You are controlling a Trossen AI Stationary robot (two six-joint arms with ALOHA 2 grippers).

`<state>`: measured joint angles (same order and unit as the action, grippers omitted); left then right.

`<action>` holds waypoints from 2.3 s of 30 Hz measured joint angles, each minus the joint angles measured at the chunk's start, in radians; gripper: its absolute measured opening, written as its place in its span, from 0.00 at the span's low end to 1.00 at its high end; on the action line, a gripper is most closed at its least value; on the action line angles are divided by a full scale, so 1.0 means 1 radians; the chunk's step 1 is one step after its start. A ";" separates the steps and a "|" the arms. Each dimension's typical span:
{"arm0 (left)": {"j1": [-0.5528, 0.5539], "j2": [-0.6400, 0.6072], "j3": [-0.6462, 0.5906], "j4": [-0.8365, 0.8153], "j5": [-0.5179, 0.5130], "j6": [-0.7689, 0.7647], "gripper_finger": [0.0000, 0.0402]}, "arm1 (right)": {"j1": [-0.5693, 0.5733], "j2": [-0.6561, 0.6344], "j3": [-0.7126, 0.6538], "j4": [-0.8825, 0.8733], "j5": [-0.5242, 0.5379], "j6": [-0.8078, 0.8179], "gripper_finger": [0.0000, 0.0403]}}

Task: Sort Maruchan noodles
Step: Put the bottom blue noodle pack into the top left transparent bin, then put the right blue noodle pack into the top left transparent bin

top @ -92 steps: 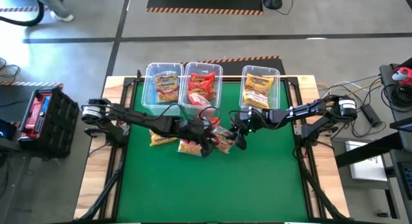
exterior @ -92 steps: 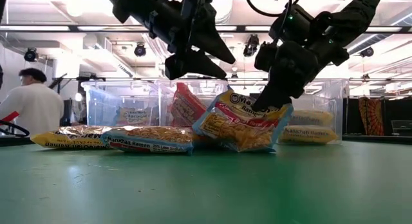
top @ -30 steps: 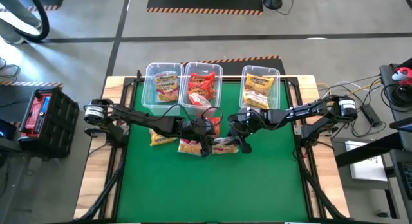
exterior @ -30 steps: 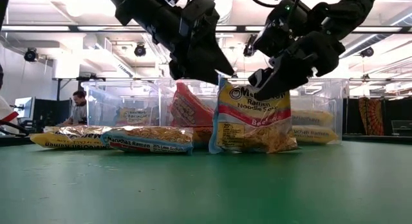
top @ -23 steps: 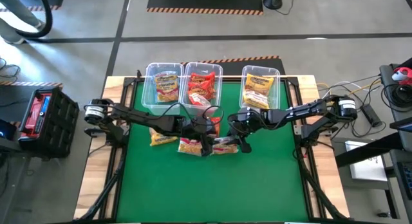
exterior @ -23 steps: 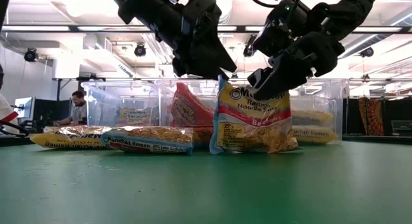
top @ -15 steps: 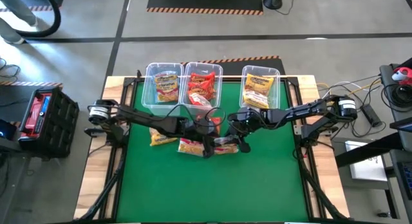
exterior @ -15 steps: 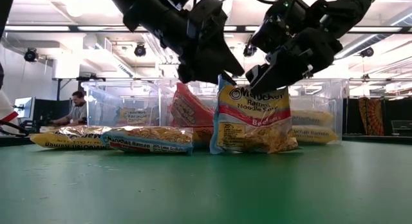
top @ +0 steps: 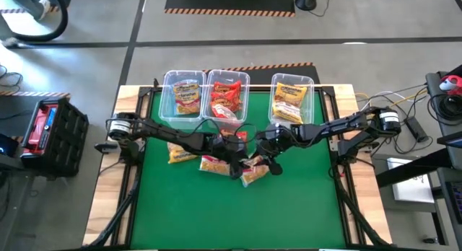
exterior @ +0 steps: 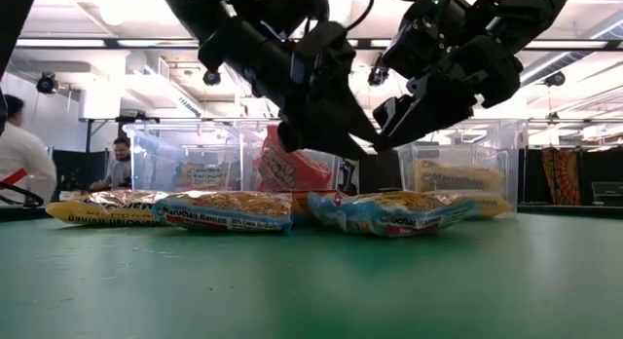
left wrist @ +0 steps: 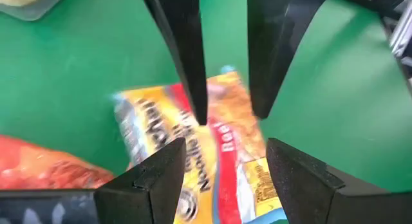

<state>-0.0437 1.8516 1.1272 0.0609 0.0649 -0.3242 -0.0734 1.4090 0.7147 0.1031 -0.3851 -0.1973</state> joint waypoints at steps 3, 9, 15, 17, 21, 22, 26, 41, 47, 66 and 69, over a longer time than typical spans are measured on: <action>0.000 0.003 0.021 -0.003 0.004 0.000 0.50 | 0.000 0.000 0.000 -0.021 0.000 0.017 0.35; 0.000 0.003 0.068 -0.115 0.005 -0.012 0.50 | -0.001 0.000 0.001 -0.166 0.001 0.225 0.35; -0.009 0.003 0.065 -0.156 0.006 -0.194 0.50 | -0.001 0.000 0.001 -0.244 0.002 0.441 0.35; -0.018 0.003 0.062 -0.156 0.006 -0.233 0.50 | -0.001 0.000 0.000 -0.259 -0.005 0.471 0.35; -0.040 0.003 0.062 -0.155 0.006 -0.304 0.50 | -0.001 0.000 -0.008 -0.269 -0.059 0.490 0.35; -0.046 0.003 0.062 -0.155 0.006 -0.324 0.50 | 0.000 0.000 -0.009 -0.269 -0.070 0.489 0.35; -0.074 0.003 0.063 -0.155 -0.001 -0.418 0.50 | 0.002 0.001 -0.014 -0.270 -0.094 0.447 0.35; -0.137 0.005 0.074 -0.154 -0.135 -0.693 0.50 | -0.008 0.063 -0.032 -0.217 -0.121 0.248 0.35; -0.160 0.006 0.075 -0.156 -0.092 -0.826 0.50 | -0.023 0.067 -0.056 -0.231 -0.095 0.177 0.35; -0.193 0.007 0.007 -0.163 -0.233 -1.300 0.50 | -0.025 0.064 -0.225 -0.043 -0.006 0.162 0.35; -0.196 0.008 0.002 -0.163 -0.315 -1.344 0.50 | -0.025 0.065 -0.237 -0.013 -0.004 0.177 0.35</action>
<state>-0.2394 1.8595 1.1290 -0.1020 -0.2503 -1.6677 -0.0986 1.4738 0.4774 0.0901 -0.3895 -0.0199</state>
